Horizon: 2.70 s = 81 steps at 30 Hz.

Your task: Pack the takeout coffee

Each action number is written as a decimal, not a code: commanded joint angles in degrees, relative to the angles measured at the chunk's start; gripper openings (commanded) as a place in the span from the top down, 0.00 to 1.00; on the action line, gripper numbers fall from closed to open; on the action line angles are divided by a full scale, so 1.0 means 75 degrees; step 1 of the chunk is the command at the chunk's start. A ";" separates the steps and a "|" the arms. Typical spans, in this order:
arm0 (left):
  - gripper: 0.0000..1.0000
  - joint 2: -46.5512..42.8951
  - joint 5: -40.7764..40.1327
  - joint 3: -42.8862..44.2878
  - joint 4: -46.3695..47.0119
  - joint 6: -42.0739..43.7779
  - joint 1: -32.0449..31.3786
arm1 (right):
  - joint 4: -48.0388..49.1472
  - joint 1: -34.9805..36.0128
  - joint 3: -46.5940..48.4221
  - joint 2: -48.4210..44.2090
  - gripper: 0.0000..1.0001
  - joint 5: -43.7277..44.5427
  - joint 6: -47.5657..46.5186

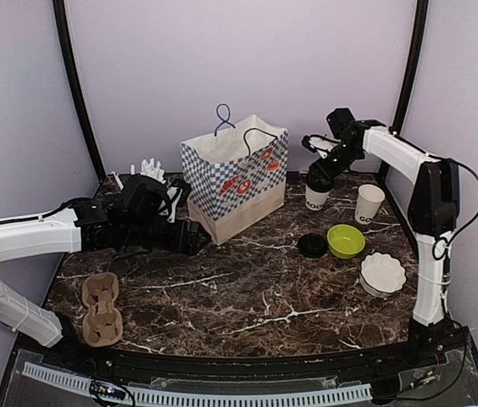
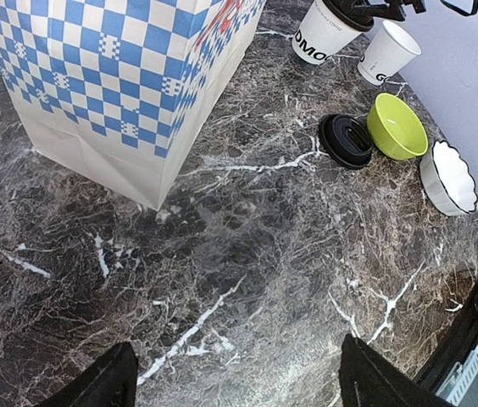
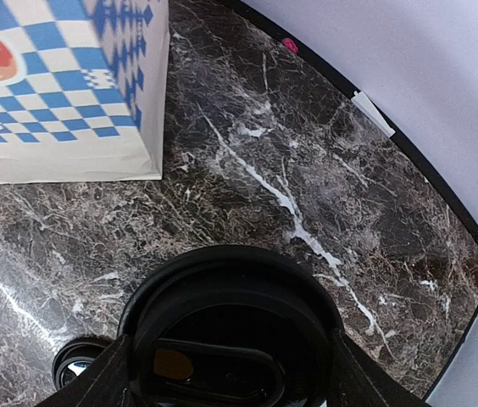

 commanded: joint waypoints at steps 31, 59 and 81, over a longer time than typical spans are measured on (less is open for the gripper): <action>0.16 -0.0062 0.0358 -0.0014 0.0297 0.0256 0.0050 | -0.0982 -0.0803 -0.1267 -0.1745 0.25 0.0914 -0.0179; 0.18 -0.0037 0.0736 -0.0268 0.0597 0.0288 0.0052 | -0.0666 -0.1540 -0.1803 -0.0686 0.58 0.1191 -0.0693; 0.18 -0.0109 0.0644 -0.0267 0.0659 0.0443 0.0044 | -0.0591 -0.1545 -0.2175 -0.1471 1.00 0.1271 -0.0555</action>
